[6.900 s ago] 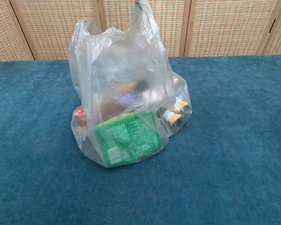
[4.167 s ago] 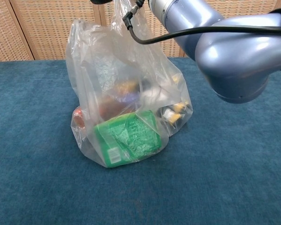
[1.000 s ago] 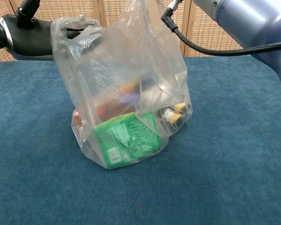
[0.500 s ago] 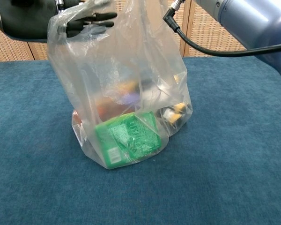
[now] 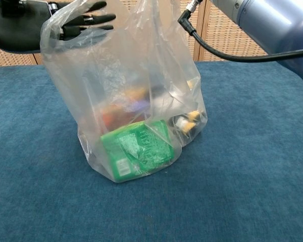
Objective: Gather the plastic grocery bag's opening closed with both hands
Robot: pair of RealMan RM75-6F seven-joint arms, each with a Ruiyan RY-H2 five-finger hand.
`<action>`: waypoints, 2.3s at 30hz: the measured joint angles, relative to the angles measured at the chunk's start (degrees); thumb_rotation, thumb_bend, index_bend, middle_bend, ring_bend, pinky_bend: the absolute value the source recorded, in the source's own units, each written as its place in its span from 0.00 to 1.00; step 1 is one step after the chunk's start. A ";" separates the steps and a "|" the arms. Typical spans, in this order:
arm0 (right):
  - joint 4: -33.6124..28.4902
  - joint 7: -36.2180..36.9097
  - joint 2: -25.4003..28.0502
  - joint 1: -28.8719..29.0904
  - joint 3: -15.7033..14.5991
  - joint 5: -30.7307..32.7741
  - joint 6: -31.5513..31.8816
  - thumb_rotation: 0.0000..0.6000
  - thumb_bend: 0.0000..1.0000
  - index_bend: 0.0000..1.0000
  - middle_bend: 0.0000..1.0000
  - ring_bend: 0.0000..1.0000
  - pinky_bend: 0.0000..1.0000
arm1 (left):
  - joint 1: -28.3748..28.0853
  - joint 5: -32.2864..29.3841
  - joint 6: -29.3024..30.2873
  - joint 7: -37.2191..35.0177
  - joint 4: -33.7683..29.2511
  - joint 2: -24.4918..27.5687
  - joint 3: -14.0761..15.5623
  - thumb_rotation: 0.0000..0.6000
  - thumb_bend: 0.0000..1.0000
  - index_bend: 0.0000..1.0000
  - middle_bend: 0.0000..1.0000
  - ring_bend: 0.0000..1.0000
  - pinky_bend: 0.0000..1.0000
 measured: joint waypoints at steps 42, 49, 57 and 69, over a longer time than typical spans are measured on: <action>-4.31 -5.96 2.65 4.27 2.95 6.45 -5.08 1.00 0.68 0.21 0.09 0.00 0.00 | -3.43 -1.69 4.34 22.77 -4.14 -5.00 -0.85 1.00 0.06 0.09 0.06 0.14 0.18; -5.13 -8.08 3.11 5.63 3.52 9.30 -6.31 1.00 0.68 0.21 0.09 0.00 0.00 | -2.80 -3.61 4.78 25.58 -5.96 -5.81 -2.08 1.00 0.06 0.11 0.06 0.14 0.17; -6.29 -9.99 3.78 7.53 4.43 11.21 -7.00 1.00 0.68 0.21 0.09 0.00 0.00 | -2.49 -6.05 3.11 32.85 -9.66 -5.99 -3.96 1.00 0.06 0.11 0.06 0.14 0.17; -6.62 -11.70 4.24 9.09 4.43 12.84 -6.87 1.00 0.67 0.21 0.09 0.00 0.00 | -3.73 -7.13 -0.29 35.58 -12.07 -7.18 -5.52 1.00 0.06 0.12 0.07 0.14 0.17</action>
